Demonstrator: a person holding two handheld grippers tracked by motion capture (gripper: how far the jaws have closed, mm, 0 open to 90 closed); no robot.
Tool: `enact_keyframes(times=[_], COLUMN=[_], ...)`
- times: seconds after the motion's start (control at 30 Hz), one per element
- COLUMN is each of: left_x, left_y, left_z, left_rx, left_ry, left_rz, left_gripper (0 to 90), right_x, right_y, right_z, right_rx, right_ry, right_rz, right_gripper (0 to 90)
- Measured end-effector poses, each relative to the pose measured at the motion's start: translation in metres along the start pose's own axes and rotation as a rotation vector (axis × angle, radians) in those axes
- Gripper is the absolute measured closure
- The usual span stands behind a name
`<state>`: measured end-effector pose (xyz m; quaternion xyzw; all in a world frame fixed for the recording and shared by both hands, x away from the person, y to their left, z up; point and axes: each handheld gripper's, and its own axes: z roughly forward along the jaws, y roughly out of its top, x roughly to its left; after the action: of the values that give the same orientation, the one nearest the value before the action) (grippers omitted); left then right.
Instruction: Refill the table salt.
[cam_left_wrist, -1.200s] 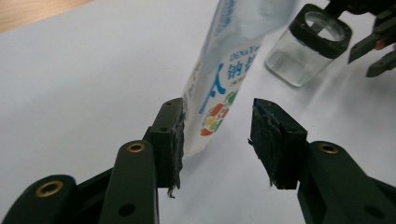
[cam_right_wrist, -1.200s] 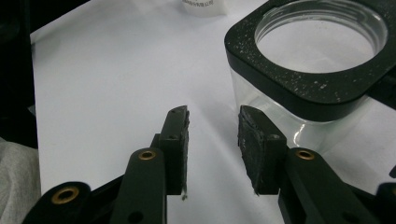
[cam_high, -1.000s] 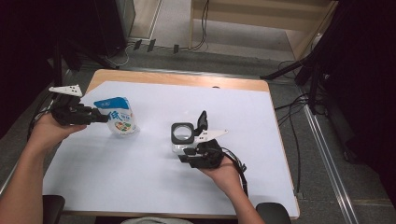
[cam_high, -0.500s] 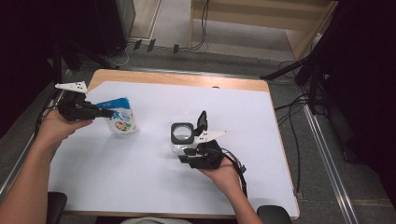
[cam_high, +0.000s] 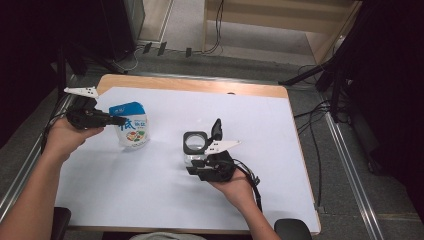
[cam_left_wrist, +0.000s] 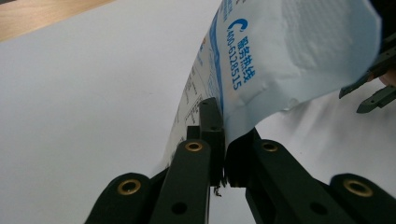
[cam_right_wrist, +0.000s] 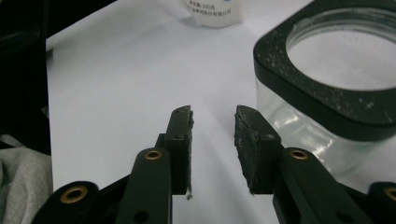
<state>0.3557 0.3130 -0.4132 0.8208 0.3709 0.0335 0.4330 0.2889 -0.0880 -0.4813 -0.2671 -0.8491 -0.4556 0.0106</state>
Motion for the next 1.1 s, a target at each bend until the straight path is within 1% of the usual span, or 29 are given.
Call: enact_keyframes(times=[0.03,0.07,0.13,0.17,0.2,0.23,0.27,0.3,0.33,0.37,0.4,0.43,0.47,0.53,0.57,0.63,0.67,0.7,0.73,0.77,0.83,0.87,0.9,0.93,0.97,1.0,1.03,1.07,1.1], left_x=[-0.004,-0.008,-0.016,-0.022,-0.022,-0.027,-0.03,-0.041,-0.041,-0.045,-0.05,-0.06,-0.06,-0.068,-0.072,-0.077,-0.083,-0.087,-0.087,-0.09,-0.097,-0.099,-0.101,-0.101,-0.103,-0.103,-0.103,-0.105,-0.105], left_y=[0.002,0.004,0.009,0.013,0.013,0.016,0.018,0.025,0.025,0.029,0.033,0.041,0.041,0.047,0.05,0.056,0.06,0.062,0.062,0.063,0.063,0.063,0.063,0.063,0.063,0.063,0.062,0.061,0.061], left_z=[0.0,-0.001,-0.001,-0.003,-0.003,-0.004,-0.005,-0.006,-0.006,-0.007,-0.008,-0.008,-0.008,-0.008,-0.008,-0.007,-0.005,-0.003,-0.003,-0.002,0.002,0.003,0.005,0.005,0.006,0.006,0.007,0.008,0.008], left_rx=[0.007,0.013,0.016,0.026,0.026,0.021,0.015,0.001,0.001,0.003,0.007,0.007,0.007,0.017,0.02,0.034,0.05,0.055,0.055,0.062,0.075,0.08,0.087,0.087,0.087,0.087,0.087,0.088,0.088], left_ry=[0.004,0.019,0.015,0.025,0.025,0.009,0.004,0.005,0.005,0.006,0.008,-0.002,-0.002,-0.012,-0.01,-0.019,-0.018,-0.016,-0.016,-0.013,-0.013,-0.018,-0.024,-0.024,-0.033,-0.033,-0.038,-0.045,-0.045], left_rz=[0.003,0.011,0.02,0.023,0.023,0.021,0.025,0.035,0.035,0.043,0.048,0.062,0.062,0.079,0.082,0.072,0.085,0.09,0.09,0.099,0.114,0.114,0.115,0.115,0.116,0.116,0.117,0.12,0.12], left_gripper=[89.9,89.9,90.0,90.0,90.0,90.0,90.0,90.0,90.0,90.0,90.0,90.0,90.0,90.0,90.0,90.0,90.0,90.0,90.0,90.0,90.0,90.0,90.0,90.0,90.0,90.0,90.0,90.0,90.0], right_x=[0.003,0.004,0.005,0.007,0.007,0.009,0.009,0.01,0.01,0.01,0.012,0.013,0.013,0.015,0.015,0.016,0.015,0.014,0.014,0.014,0.016,0.017,0.022,0.022,0.026,0.026,0.028,0.028,0.028], right_y=[0.002,0.003,0.004,0.007,0.007,0.01,0.01,0.013,0.013,0.015,0.017,0.019,0.02,0.021,0.021,0.02,0.021,0.022,0.022,0.023,0.027,0.029,0.033,0.033,0.035,0.035,0.035,0.036,0.036], right_z=[0.001,0.001,0.003,0.005,0.005,0.006,0.006,0.006,0.006,0.006,0.007,0.007,0.008,0.01,0.01,0.013,0.015,0.016,0.016,0.017,0.018,0.019,0.022,0.022,0.026,0.026,0.027,0.031,0.031], right_rx=[-0.006,-0.002,0.0,0.001,0.001,-0.007,-0.007,-0.016,-0.016,-0.026,-0.033,-0.033,-0.031,-0.029,-0.029,-0.038,-0.053,-0.06,-0.06,-0.07,-0.083,-0.093,-0.106,-0.106,-0.124,-0.124,-0.128,-0.141,-0.141], right_ry=[0.008,0.009,0.01,0.008,0.008,0.002,0.002,-0.002,-0.002,-0.005,-0.02,-0.031,-0.036,-0.05,-0.05,-0.057,-0.069,-0.072,-0.072,-0.08,-0.104,-0.114,-0.144,-0.144,-0.181,-0.181,-0.196,-0.222,-0.222], right_rz=[-0.004,-0.012,-0.02,-0.026,-0.026,-0.025,-0.025,-0.015,-0.015,-0.006,0.011,0.008,0.002,0.004,0.004,0.03,0.054,0.065,0.065,0.073,0.068,0.068,0.058,0.058,0.054,0.054,0.052,0.068,0.068], right_gripper=[73.3,75.5,77.0,81.1,81.1,84.3,84.3,86.4,86.4,87.9,90.0,90.0,90.0,90.0,90.0,90.0,90.0,90.0,90.0,90.0,90.0,90.0,90.0,90.0,90.0,90.0,90.0,90.0,90.0])
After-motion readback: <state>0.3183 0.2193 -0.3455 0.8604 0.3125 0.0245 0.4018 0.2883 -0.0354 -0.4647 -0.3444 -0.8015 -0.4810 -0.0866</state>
